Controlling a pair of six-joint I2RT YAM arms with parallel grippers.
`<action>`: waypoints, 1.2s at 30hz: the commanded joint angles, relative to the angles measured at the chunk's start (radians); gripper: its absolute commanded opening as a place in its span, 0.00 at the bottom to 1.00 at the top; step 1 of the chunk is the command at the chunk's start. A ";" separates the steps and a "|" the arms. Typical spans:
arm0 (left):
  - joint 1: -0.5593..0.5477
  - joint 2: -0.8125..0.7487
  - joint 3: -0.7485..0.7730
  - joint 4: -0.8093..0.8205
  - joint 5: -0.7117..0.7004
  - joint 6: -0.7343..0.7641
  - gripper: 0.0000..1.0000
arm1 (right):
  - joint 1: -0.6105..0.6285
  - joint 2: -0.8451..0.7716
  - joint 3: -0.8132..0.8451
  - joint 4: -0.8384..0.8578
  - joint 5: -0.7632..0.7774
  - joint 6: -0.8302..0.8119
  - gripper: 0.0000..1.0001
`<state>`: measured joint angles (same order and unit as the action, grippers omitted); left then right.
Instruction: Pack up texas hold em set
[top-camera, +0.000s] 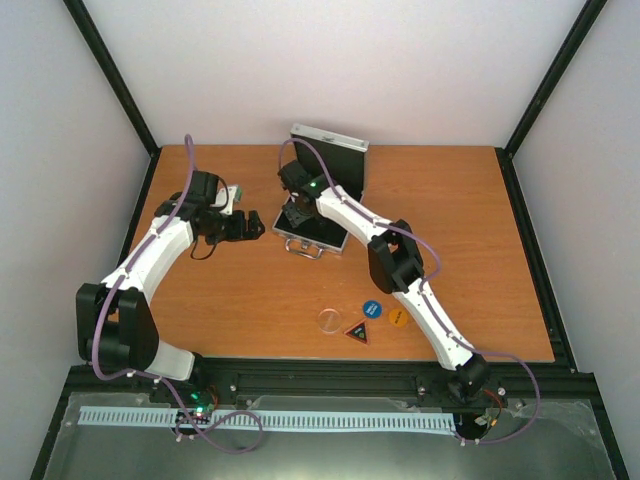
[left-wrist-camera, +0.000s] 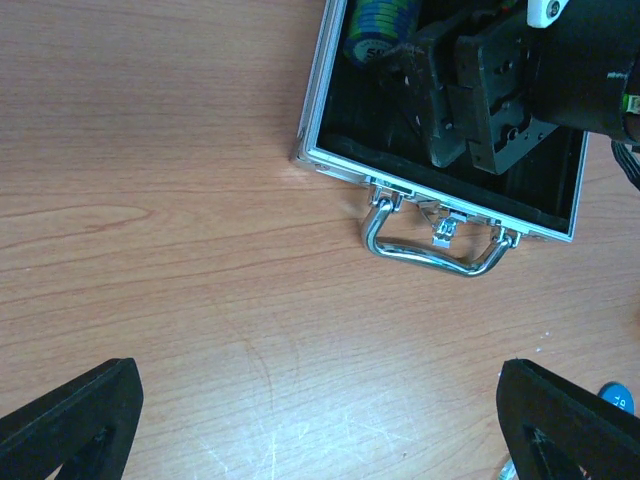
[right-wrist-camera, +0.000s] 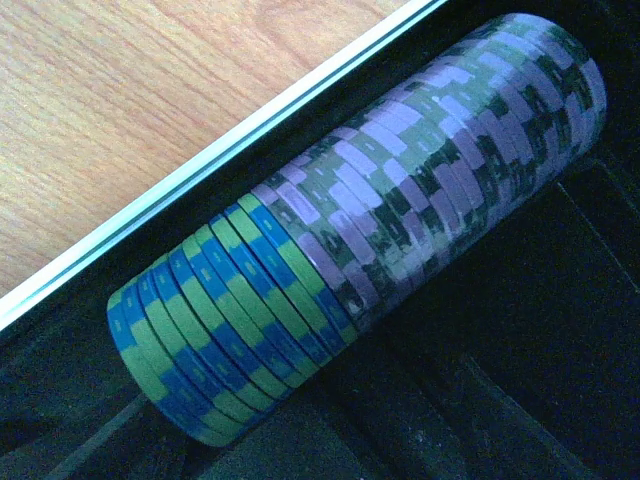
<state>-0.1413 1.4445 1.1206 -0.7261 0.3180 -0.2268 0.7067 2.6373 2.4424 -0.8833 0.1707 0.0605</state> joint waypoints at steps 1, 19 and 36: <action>0.006 -0.013 0.004 0.008 0.009 0.015 1.00 | -0.015 0.014 0.019 -0.006 0.017 -0.020 0.72; 0.005 -0.019 0.007 0.015 0.015 0.009 1.00 | -0.015 -0.129 -0.107 0.022 -0.176 -0.090 0.73; 0.005 -0.034 0.001 0.015 0.016 0.011 1.00 | 0.001 -0.307 -0.209 -0.020 -0.227 -0.062 0.74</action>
<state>-0.1413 1.4387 1.1206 -0.7254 0.3225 -0.2272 0.6956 2.4123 2.2684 -0.8764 -0.0490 -0.0143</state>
